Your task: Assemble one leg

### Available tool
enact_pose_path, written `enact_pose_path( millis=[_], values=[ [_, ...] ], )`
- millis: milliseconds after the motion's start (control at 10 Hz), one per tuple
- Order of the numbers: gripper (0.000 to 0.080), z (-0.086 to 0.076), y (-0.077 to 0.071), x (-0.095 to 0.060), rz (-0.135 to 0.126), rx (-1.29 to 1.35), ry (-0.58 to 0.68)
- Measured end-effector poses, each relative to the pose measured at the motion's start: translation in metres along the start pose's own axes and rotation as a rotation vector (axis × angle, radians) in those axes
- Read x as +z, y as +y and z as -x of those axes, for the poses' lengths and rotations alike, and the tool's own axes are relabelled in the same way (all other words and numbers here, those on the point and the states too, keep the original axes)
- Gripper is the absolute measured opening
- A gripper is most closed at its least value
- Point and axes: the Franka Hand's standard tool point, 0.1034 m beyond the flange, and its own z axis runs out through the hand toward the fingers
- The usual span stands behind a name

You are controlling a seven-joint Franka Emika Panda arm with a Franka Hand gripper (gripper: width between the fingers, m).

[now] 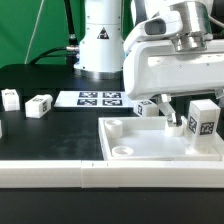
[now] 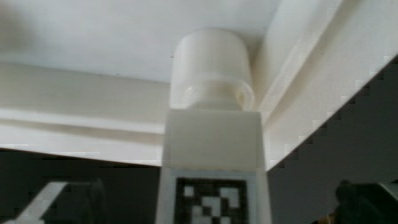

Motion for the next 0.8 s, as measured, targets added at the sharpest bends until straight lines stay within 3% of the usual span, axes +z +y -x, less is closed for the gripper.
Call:
enact_pose_path(
  millis=[200,400,500,600,800],
  values=[
    [0.0649,-0.015,0.003,-0.015,-0.001,-0.005,-0.01],
    [0.0649,-0.006,-0.001,-0.009,-0.018,-0.006,-0.062],
    [0.0649,-0.009,0.0,-0.01,-0.017,-0.005,-0.056],
    [0.0649,-0.005,-0.005,-0.007,-0.038,0.008,-0.128],
    [0.0649,-0.015,-0.004,-0.003,-0.073,0.026,-0.296]
  ],
)
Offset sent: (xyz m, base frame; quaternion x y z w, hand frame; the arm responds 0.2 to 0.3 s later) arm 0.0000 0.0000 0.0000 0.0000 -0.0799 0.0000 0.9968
